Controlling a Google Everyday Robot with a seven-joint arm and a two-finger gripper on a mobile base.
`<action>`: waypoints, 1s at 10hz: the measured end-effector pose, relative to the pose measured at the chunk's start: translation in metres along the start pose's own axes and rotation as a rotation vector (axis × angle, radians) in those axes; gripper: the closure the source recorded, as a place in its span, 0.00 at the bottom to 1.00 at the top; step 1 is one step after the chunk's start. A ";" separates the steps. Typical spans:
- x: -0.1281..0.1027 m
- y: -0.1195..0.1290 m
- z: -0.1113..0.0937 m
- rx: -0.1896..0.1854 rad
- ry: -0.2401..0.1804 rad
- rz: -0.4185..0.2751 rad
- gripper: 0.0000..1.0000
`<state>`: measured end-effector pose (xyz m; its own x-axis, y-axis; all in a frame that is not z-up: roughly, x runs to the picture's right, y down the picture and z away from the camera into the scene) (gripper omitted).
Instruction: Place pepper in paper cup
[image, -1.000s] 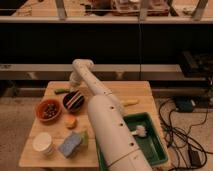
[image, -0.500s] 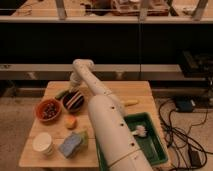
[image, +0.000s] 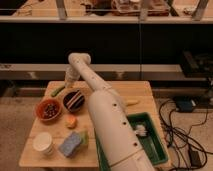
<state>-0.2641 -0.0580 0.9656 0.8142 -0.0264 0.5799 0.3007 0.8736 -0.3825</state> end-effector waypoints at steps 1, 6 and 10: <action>-0.014 -0.006 -0.019 0.007 -0.001 -0.026 0.96; -0.091 0.009 -0.124 0.051 0.031 -0.213 0.96; -0.137 0.074 -0.163 0.077 0.016 -0.395 0.96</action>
<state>-0.2728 -0.0690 0.7407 0.6510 -0.3745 0.6603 0.5547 0.8285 -0.0769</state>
